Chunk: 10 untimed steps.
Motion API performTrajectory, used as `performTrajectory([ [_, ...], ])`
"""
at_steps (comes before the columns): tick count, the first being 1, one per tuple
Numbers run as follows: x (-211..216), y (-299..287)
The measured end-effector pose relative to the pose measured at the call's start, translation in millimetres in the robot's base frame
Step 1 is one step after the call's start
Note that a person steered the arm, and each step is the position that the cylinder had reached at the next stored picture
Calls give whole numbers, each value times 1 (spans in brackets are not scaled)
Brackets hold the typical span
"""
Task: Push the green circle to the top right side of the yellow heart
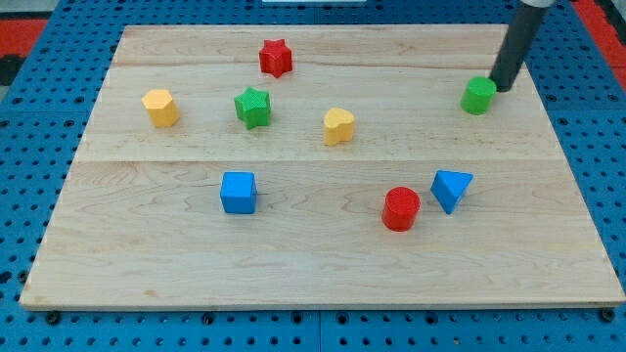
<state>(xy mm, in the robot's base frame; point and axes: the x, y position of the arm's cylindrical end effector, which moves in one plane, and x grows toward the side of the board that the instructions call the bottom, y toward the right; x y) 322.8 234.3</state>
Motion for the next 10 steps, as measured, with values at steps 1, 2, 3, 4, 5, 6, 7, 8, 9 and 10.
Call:
performTrajectory([
  [1, 0, 0],
  [2, 11, 11],
  [3, 16, 17],
  [4, 18, 16],
  [5, 19, 5],
  [6, 19, 2],
  [7, 19, -41],
  [8, 19, -70],
  [9, 19, -73],
  [10, 19, -90],
])
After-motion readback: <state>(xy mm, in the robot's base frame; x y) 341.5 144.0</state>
